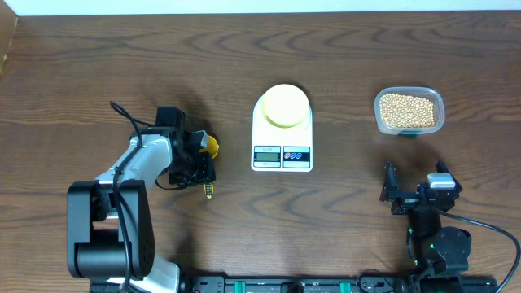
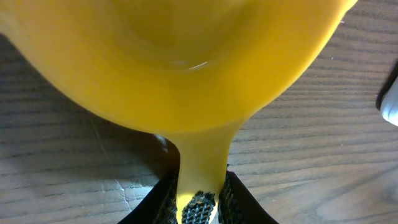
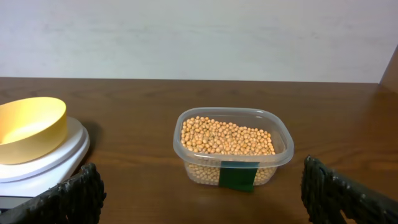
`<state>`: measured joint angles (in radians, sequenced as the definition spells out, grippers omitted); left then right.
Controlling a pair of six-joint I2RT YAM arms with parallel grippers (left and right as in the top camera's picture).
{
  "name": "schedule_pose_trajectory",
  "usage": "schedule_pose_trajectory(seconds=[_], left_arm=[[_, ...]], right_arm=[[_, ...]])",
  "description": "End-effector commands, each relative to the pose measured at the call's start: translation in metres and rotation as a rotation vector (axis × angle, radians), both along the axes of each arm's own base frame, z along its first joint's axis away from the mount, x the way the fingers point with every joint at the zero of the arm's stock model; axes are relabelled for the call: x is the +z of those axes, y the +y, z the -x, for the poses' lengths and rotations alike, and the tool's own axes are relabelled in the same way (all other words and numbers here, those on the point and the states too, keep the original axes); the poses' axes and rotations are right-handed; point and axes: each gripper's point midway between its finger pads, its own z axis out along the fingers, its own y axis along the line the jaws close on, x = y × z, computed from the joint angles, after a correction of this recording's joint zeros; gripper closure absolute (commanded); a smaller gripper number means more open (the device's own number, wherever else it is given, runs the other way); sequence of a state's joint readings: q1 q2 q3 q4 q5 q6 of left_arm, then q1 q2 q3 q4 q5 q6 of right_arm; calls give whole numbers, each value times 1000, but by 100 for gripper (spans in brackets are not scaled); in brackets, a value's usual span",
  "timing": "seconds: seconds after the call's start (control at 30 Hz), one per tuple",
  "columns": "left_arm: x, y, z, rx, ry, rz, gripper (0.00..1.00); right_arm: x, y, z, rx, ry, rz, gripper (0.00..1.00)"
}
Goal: Scoop item into bowl and weigh 50g on scale
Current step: 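Close the left gripper on the yellow scoop handle, then lift the yellow scoop upright with the left gripper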
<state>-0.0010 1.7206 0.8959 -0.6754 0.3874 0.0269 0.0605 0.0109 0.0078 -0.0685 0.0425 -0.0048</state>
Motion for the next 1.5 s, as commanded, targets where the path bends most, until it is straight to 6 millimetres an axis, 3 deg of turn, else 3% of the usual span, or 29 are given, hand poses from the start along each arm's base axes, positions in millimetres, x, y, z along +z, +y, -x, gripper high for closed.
schedule_pose_trajectory(seconds=[0.0,0.37,0.83,1.03,1.07,1.47], left_arm=[[-10,0,11,-1,48,-2,79],[-5,-2,12,35,68,8,81],[25,-33,1,113,57,211,81],[36,-33,-3,158,39,212,81],[38,-33,-4,158,30,211,87],[55,-33,-8,154,-36,217,92]], right_arm=[[0,-1,0,-8,-1,-10,1],[0,-1,0,-7,-1,-10,1],[0,-1,0,-8,-1,-10,1],[0,-1,0,-8,-1,-10,1],[0,-1,0,-8,-1,-10,1],[0,-1,0,-7,-1,-10,1]])
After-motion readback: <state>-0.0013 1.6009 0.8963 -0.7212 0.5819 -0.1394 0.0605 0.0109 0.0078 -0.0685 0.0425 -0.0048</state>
